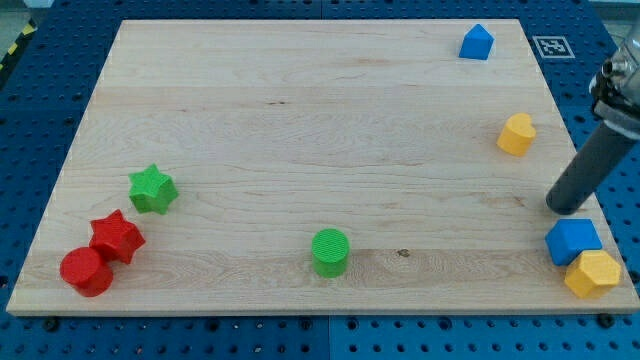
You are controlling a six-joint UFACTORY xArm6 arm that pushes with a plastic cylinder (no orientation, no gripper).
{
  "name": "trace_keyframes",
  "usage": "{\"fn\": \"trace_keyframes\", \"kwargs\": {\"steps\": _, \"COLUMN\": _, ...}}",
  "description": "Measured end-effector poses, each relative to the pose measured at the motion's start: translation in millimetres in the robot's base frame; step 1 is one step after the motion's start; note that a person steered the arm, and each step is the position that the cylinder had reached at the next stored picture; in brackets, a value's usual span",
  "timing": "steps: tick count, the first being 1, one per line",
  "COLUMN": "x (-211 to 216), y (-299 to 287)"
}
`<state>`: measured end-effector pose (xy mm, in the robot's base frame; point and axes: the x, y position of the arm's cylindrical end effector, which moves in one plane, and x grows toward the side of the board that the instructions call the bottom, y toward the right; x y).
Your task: Move the yellow heart to the top left of the yellow hexagon
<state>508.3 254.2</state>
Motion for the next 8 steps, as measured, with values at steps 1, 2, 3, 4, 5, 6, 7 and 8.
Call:
{"fn": "trace_keyframes", "kwargs": {"steps": 1, "x": -25.5, "y": 17.3}}
{"fn": "trace_keyframes", "kwargs": {"steps": 2, "x": -60.1, "y": 22.3}}
{"fn": "trace_keyframes", "kwargs": {"steps": 3, "x": -96.4, "y": 13.7}}
{"fn": "trace_keyframes", "kwargs": {"steps": 4, "x": -99.8, "y": -26.6}}
{"fn": "trace_keyframes", "kwargs": {"steps": 5, "x": -99.8, "y": -49.2}}
{"fn": "trace_keyframes", "kwargs": {"steps": 6, "x": -114.3, "y": -68.5}}
{"fn": "trace_keyframes", "kwargs": {"steps": 7, "x": -110.5, "y": -72.4}}
{"fn": "trace_keyframes", "kwargs": {"steps": 8, "x": -90.1, "y": -71.9}}
